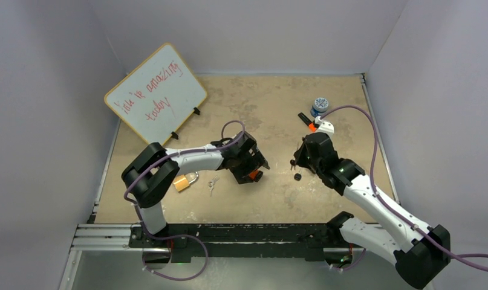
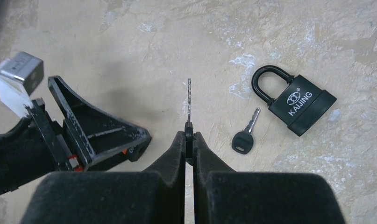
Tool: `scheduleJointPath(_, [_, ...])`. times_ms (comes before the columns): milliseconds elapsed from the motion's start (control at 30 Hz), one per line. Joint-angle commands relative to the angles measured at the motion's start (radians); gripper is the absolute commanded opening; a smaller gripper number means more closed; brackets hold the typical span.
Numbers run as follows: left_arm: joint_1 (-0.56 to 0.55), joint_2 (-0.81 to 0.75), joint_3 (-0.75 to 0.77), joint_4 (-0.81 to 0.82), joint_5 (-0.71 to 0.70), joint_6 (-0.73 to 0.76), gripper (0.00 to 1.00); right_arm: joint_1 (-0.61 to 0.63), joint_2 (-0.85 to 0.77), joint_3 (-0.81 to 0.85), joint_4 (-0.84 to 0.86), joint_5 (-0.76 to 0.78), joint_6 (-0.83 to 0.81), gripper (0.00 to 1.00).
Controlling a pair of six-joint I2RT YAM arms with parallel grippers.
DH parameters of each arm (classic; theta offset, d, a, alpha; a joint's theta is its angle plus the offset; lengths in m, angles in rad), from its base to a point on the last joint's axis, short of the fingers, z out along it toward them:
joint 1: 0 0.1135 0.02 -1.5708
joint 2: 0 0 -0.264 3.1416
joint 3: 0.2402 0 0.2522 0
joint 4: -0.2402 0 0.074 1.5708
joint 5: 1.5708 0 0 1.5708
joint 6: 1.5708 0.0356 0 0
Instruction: Unlock with the key
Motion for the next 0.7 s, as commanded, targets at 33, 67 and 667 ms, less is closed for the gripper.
scheduleJointPath(33, [0.001, 0.054, 0.123, -0.110, -0.208, 0.092, 0.82, -0.004, -0.016, -0.010, 0.013, 0.026, 0.018, 0.00])
scheduleJointPath(67, [0.001, 0.071, 0.139, -0.128, -0.206, 0.101, 0.82, -0.004, -0.016, -0.010, 0.013, 0.025, 0.017, 0.00])
scheduleJointPath(667, [-0.036, 0.334, 0.440, -0.555, -0.270, 0.269, 0.70, -0.012, -0.022, -0.057, 0.056, -0.011, -0.004, 0.00])
